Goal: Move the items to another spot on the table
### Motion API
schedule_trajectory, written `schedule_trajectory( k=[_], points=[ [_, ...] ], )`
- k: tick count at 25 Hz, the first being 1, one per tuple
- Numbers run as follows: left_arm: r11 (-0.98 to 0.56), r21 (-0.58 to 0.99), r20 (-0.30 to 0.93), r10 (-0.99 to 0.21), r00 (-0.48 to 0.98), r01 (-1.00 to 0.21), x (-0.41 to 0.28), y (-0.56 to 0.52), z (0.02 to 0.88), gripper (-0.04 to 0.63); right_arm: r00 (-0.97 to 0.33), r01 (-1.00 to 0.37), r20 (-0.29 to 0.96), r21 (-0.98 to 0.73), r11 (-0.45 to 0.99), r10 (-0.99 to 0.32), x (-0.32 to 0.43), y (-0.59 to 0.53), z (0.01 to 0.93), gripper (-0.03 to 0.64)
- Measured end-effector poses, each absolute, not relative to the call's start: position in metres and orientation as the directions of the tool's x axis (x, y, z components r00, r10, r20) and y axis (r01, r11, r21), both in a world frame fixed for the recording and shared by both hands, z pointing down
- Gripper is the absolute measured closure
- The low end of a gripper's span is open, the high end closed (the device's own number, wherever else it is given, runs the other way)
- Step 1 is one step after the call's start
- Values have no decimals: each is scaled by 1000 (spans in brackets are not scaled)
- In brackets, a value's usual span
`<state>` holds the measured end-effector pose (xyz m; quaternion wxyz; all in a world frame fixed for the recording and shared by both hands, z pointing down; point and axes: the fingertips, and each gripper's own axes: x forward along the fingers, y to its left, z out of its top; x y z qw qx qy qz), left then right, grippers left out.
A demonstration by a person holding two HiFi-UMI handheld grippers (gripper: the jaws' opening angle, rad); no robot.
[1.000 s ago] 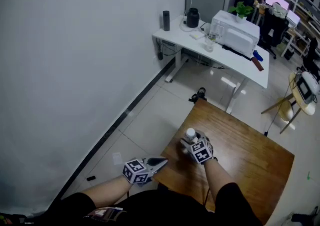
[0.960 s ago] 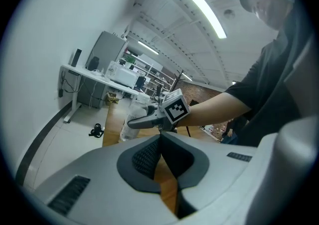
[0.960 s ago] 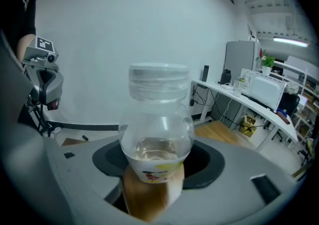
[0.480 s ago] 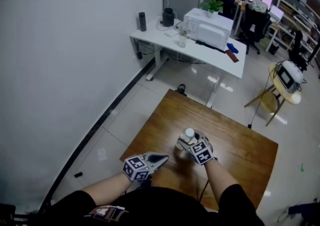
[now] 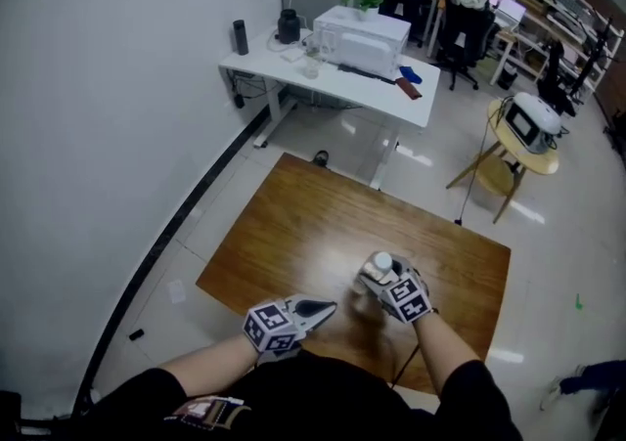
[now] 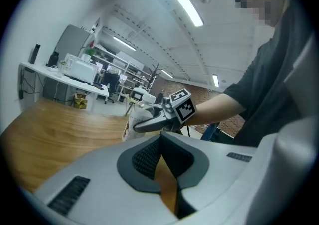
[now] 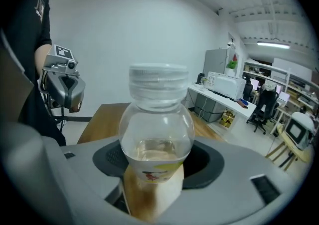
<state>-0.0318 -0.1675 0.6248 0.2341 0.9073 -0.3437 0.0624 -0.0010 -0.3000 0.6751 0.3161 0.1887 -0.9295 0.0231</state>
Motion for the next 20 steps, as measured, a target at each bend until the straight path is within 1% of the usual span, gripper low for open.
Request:
schedule_trajectory(
  k=[5,8,13,17,20],
  points=[
    [-722,355,312,-508,803,-594,12,-167,621,603,-682,-462,595,102,881,-426,84,-299,658,324],
    [-745,352,307,-480,822,-566,55,-167,615,603,-643,-506,610,116,854,-464,146,-300,656,324],
    [-756,339,312,-471,825,-560,148,-175,619,603,-608,-544,613,143,827,-505,263,-311,655,324],
    [-729,398,284,-479,831,-557,245,-177,630,603,-575,-561,640,145,815,-510,365,-314,670,324],
    [-720,429,279,-468,839,-545,304,-175,634,603,-541,-601,659,133,788,-523,424,-315,689,324]
  ],
)
